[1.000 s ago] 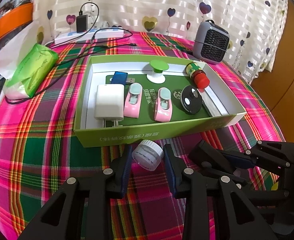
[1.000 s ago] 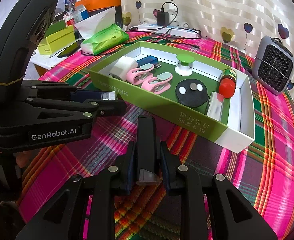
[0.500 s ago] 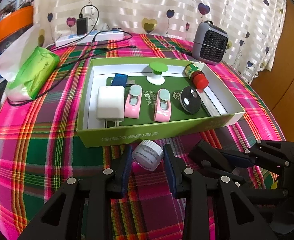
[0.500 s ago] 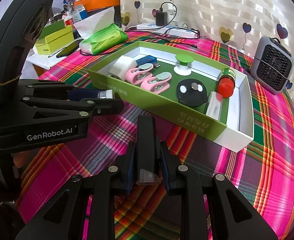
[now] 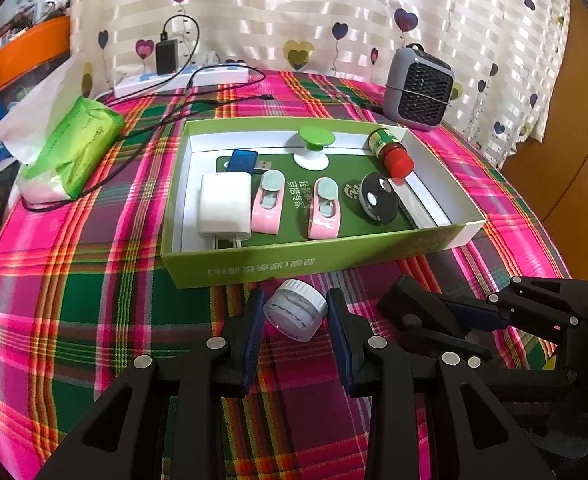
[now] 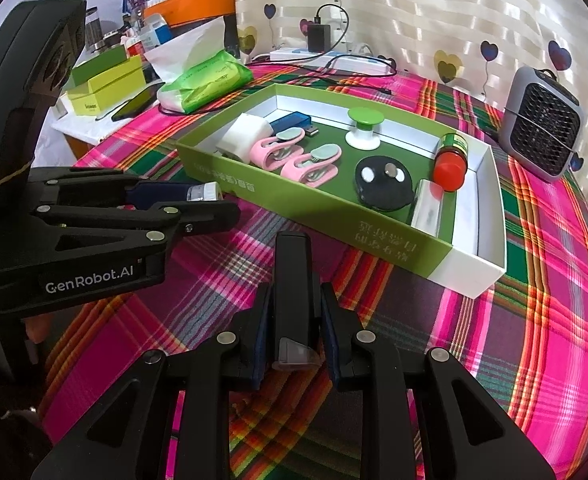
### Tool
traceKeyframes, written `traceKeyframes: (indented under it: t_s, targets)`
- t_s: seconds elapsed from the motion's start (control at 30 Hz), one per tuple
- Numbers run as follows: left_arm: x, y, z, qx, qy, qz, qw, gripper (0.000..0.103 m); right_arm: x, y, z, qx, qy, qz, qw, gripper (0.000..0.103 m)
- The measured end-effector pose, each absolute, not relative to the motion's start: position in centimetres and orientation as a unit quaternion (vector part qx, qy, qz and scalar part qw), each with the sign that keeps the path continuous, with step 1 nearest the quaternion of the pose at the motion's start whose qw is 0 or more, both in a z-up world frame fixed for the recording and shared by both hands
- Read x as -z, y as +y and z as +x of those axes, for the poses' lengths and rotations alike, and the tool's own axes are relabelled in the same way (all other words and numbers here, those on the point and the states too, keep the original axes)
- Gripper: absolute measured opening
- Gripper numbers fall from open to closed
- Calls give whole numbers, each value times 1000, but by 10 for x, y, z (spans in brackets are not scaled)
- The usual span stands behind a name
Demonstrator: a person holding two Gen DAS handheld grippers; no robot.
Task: Organize rigid objects
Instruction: 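Lift the white jar with the left gripper while the right gripper lifts the black stick, then carry the white jar over the box with the left gripper while the right gripper carries the black stick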
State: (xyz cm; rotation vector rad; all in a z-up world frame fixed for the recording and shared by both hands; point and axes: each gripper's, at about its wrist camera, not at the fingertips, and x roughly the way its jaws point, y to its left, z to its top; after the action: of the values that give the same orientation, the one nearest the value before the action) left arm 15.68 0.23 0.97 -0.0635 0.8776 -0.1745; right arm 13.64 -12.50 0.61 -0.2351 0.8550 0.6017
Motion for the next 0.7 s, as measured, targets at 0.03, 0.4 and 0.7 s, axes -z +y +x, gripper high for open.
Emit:
traceKeyframes:
  t_s: [0.03, 0.4, 0.7]
  targets:
    - [-10, 3, 156, 84, 424, -31, 901, 30, -7, -125, 136, -288, 406, -110, 860, 24]
    - [-24, 5, 147, 84, 412, -30, 907, 30, -15, -127, 131, -289, 401, -100, 864, 24]
    - [-42, 8, 148, 84, 400, -32, 912, 30, -34, -130, 131, -286, 388, -89, 872, 24]
